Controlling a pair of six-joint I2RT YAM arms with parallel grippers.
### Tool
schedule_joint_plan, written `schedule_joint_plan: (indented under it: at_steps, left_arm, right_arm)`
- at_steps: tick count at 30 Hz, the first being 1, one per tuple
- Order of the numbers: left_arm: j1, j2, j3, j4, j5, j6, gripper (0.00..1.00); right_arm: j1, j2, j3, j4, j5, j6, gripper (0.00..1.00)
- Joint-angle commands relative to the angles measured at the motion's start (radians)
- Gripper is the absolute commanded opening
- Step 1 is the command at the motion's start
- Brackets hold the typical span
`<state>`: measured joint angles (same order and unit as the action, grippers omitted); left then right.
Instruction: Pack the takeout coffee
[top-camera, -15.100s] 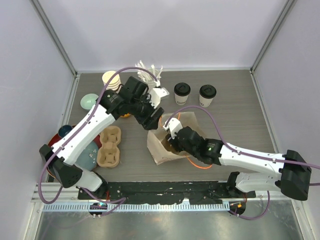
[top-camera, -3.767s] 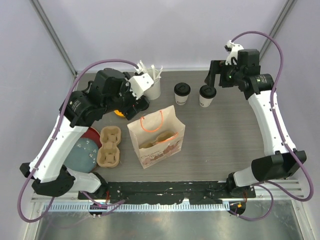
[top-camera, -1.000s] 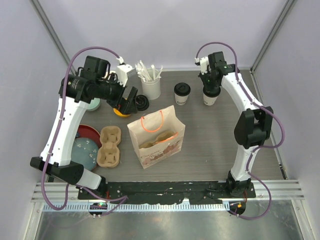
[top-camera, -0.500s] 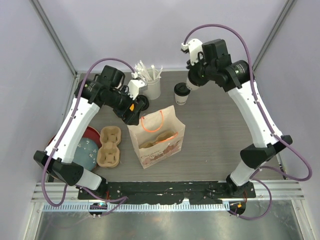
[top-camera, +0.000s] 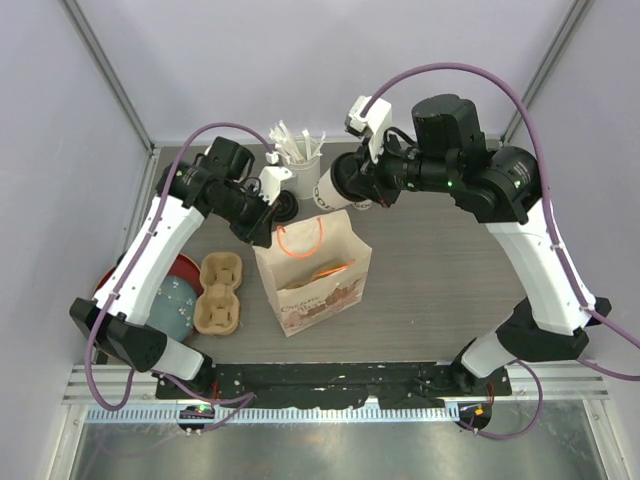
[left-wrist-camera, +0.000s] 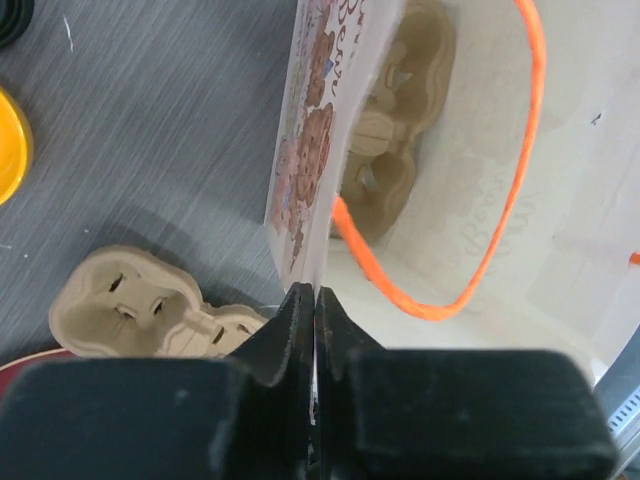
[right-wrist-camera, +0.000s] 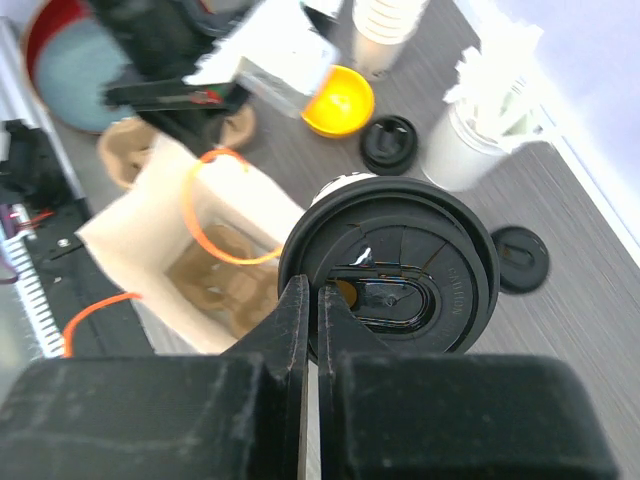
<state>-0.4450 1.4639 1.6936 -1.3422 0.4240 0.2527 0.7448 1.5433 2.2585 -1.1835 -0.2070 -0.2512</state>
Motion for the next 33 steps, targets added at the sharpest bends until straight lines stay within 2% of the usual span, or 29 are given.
schedule_joint_plan:
  at_steps: [1, 8, 16, 21, 26, 33]
  left_arm:
    - [0.0, -0.05, 0.009, 0.035, 0.032, -0.016, 0.01]
    - [0.0, -0.051, 0.0, 0.041, 0.068, -0.013, 0.0]
    - [0.0, -0.047, 0.003, 0.034, 0.122, 0.003, 0.0]
    - [0.002, -0.048, -0.006, 0.026, 0.133, 0.025, 0.0]
    - [0.002, -0.036, -0.003, 0.032, 0.153, 0.028, 0.0]
    - [0.003, -0.024, 0.014, 0.029, 0.188, 0.043, 0.0]
  right_arm:
    - [0.047, -0.029, 0.033, -0.011, -0.152, -0.009, 0.01]
    - [0.151, -0.015, -0.042, -0.038, -0.324, -0.112, 0.01]
    - [0.177, 0.124, -0.025, -0.077, -0.325, -0.23, 0.01]
    - [0.179, 0.167, -0.059, -0.094, -0.264, -0.289, 0.01]
    - [0.185, 0.17, -0.138, -0.109, -0.342, -0.468, 0.01]
    - [0.194, 0.219, -0.171, -0.172, -0.353, -0.65, 0.01]
